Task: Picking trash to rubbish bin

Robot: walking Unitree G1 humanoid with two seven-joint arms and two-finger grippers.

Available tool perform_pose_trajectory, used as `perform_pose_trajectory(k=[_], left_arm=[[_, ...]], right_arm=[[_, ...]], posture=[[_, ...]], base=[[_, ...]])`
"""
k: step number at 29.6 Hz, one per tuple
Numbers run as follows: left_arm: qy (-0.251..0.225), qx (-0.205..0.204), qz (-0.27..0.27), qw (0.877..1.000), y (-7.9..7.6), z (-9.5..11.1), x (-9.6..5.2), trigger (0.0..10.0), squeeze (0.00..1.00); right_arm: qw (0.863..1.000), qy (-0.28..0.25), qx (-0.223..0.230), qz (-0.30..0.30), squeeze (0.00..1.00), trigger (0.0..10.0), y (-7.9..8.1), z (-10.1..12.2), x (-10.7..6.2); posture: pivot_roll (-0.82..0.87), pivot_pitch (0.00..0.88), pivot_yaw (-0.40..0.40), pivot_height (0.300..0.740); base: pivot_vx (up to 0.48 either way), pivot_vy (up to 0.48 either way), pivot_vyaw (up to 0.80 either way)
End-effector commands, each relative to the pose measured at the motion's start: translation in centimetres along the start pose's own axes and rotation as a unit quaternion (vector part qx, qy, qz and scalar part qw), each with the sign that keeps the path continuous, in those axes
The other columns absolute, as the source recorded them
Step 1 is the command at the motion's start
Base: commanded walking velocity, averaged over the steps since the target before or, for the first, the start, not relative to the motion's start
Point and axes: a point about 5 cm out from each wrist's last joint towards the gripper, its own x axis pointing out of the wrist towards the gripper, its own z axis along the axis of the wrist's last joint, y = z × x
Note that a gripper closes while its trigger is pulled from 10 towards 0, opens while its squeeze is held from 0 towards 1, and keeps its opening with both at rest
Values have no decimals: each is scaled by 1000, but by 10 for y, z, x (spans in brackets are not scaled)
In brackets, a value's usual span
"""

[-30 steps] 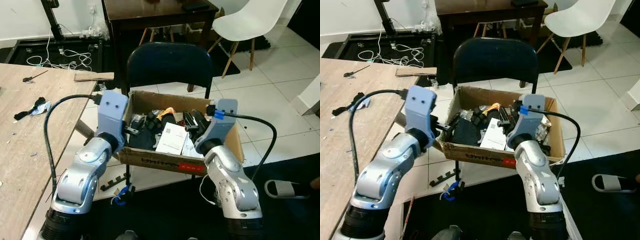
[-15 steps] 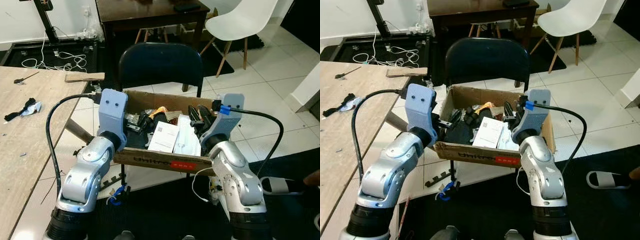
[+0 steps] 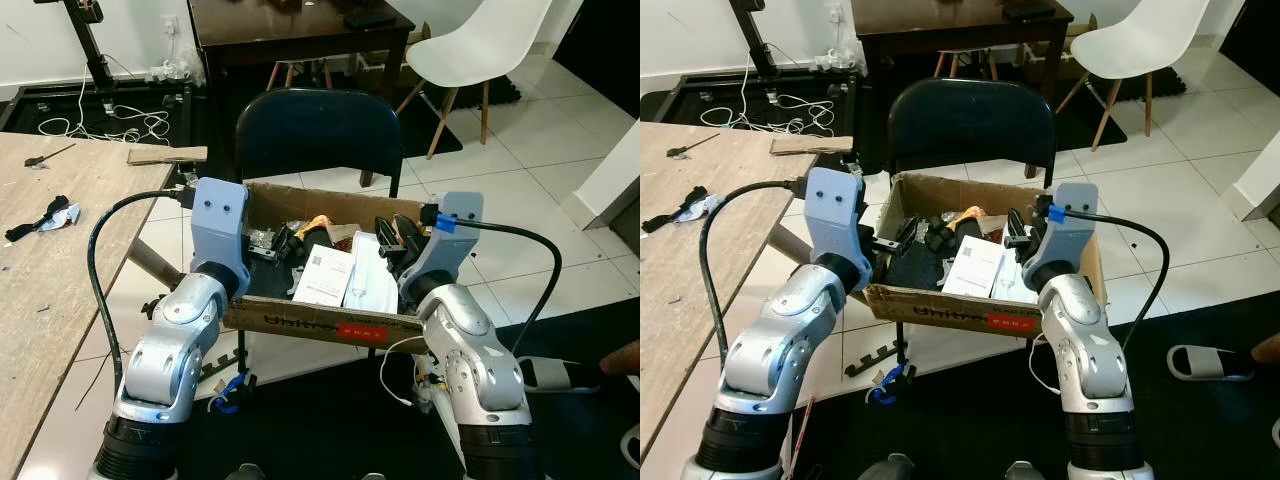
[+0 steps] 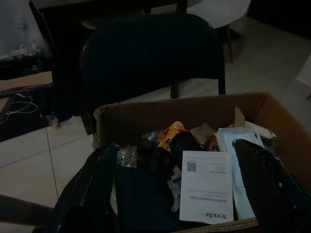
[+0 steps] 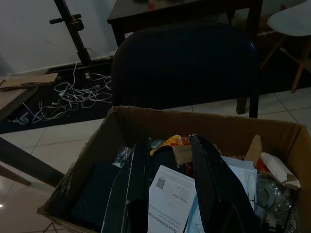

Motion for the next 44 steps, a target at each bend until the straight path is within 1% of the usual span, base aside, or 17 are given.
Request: perform_pose_trajectory(k=[1, 3, 6, 8, 10, 11, 14, 16, 18, 22, 27, 30, 31, 33, 35, 40, 44], left_arm=[[-3, -23, 21, 1000, 3, -6, -1, 10000, 0], [-25, -19, 35, 999, 7, -4, -2, 10000, 0], [-32, -10, 50, 998, 10, -8, -5, 10000, 0], [-38, 13, 62, 997, 13, -12, -9, 10000, 0], [-37, 22, 62, 997, 13, -14, -10, 10000, 0], [-39, 23, 67, 997, 14, -16, -12, 10000, 0], [-53, 23, 85, 995, 17, -17, -15, 10000, 0], [-64, 28, 102, 992, 22, -20, -18, 10000, 0], [-63, 26, 102, 992, 23, -22, -20, 10000, 0], [-49, 31, 98, 993, 23, -27, -19, 10000, 0], [-43, 34, 91, 994, 20, -31, -18, 10000, 0], [-52, 31, 95, 994, 19, -33, -17, 10000, 0], [-60, 30, 97, 993, 19, -35, -18, 10000, 0], [-59, 30, 96, 993, 19, -37, -18, 10000, 0], [-35, 42, 76, 996, 18, -46, -20, 10000, 0], [-20, 44, 68, 996, 17, -50, -22, 10000, 0], [-17, 46, 67, 997, 17, -52, -22, 10000, 0]], right_arm=[[1000, 6, 2, 2, 0, 10000, 1, -8, -3], [1000, -2, -3, 5, 0, 10000, 1, -7, -3], [1000, -6, -29, 2, 0, 10000, -1, -10, -6], [999, -2, -46, -4, 0, 10000, -5, -16, -9], [999, -4, -53, -9, 0, 10000, -6, -17, -9], [997, -13, -67, -23, 0, 10000, -10, -19, -11], [996, -17, -78, -33, 0, 10000, -14, -23, -13], [997, -16, -71, -34, 0, 10000, -16, -28, -17], [998, -11, -59, -35, 0, 10000, -17, -32, -20], [998, -8, -55, -37, 0, 10000, -19, -35, -22], [999, 4, -28, -44, 0, 10000, -20, -40, -25], [998, 0, -27, -49, 0, 10000, -21, -42, -26], [998, -2, -42, -50, 0, 10000, -23, -44, -28], [998, 0, -48, -50, 0, 10000, -24, -46, -29], [997, 15, -51, -47, 0, 10000, -27, -53, -33], [997, 45, -52, -40, 0, 10000, -28, -63, -36], [997, 49, -59, -29, 0, 10000, -26, -65, -36]], posture=[[89, 137, 4, 740], [88, 135, 3, 740], [84, 132, -4, 740], [86, 131, -7, 740], [86, 130, -9, 740], [85, 127, -10, 740], [85, 125, -10, 740], [78, 121, -9, 740], [76, 119, -9, 740], [70, 118, -8, 740], [58, 107, -7, 740], [54, 101, -6, 740], [50, 97, -6, 740], [47, 94, -6, 740], [45, 89, -8, 740], [49, 83, -18, 740], [49, 83, -18, 740]], base=[[0, 0, 0], [0, 0, 0], [0, 0, 0], [0, 0, 0], [0, 0, 0], [0, 0, 0], [0, 0, 0], [0, 0, 0], [0, 0, 0], [0, 0, 0], [0, 0, 0], [0, 0, 0], [0, 0, 0], [0, 0, 0], [0, 0, 0], [0, 0, 0], [0, 0, 0]])
